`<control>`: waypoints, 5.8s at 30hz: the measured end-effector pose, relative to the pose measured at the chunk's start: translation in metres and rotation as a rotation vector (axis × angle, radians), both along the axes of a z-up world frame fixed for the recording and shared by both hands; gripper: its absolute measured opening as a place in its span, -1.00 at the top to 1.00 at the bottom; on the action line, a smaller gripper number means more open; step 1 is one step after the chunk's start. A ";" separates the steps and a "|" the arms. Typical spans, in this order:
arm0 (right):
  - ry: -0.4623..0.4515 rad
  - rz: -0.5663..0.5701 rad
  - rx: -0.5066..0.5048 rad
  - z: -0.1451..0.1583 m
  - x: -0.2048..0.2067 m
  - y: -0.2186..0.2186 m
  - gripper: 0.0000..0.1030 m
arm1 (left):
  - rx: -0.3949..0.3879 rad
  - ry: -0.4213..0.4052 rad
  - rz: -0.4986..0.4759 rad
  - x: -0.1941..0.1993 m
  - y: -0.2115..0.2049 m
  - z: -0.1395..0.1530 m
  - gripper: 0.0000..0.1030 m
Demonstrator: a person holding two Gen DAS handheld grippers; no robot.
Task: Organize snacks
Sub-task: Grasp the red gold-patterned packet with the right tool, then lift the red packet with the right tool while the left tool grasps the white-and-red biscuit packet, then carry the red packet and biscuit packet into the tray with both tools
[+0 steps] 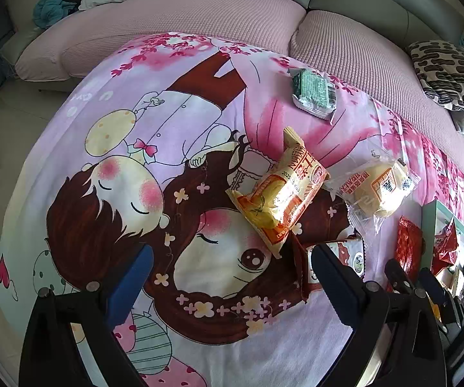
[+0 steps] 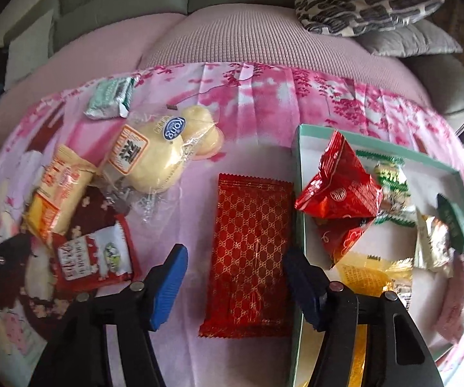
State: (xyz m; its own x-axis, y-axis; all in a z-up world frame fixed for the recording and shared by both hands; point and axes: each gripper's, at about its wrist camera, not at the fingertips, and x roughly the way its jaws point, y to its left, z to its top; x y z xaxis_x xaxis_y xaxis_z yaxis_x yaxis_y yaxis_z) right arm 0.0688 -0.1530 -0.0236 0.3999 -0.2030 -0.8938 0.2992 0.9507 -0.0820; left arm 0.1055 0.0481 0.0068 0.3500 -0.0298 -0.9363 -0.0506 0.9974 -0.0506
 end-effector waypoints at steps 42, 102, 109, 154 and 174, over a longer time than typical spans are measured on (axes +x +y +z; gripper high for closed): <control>-0.001 -0.065 0.163 -0.017 0.003 -0.014 -0.23 | -0.018 0.010 0.003 0.000 0.000 -0.002 -0.91; 0.030 -0.049 0.290 -0.009 -0.067 -0.020 0.07 | -0.092 0.096 -0.136 -0.019 -0.040 -0.013 -0.91; 0.032 -0.047 0.285 -0.011 -0.066 -0.020 0.07 | -0.098 0.113 -0.197 -0.020 -0.073 -0.017 -0.91; 0.053 -0.027 0.211 -0.015 -0.058 -0.007 0.05 | -0.022 0.133 -0.183 -0.008 -0.123 -0.072 0.02; -0.041 -0.050 0.214 0.010 -0.063 -0.016 0.08 | -0.075 0.082 -0.160 -0.010 -0.089 -0.032 0.21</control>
State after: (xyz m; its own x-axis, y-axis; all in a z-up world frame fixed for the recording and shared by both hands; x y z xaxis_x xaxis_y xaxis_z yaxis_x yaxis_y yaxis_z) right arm 0.0056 -0.1695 -0.0134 0.4313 -0.0310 -0.9017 0.3451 0.9291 0.1331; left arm 0.0956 -0.0409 -0.0251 0.2582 -0.1501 -0.9544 0.1013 0.9866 -0.1278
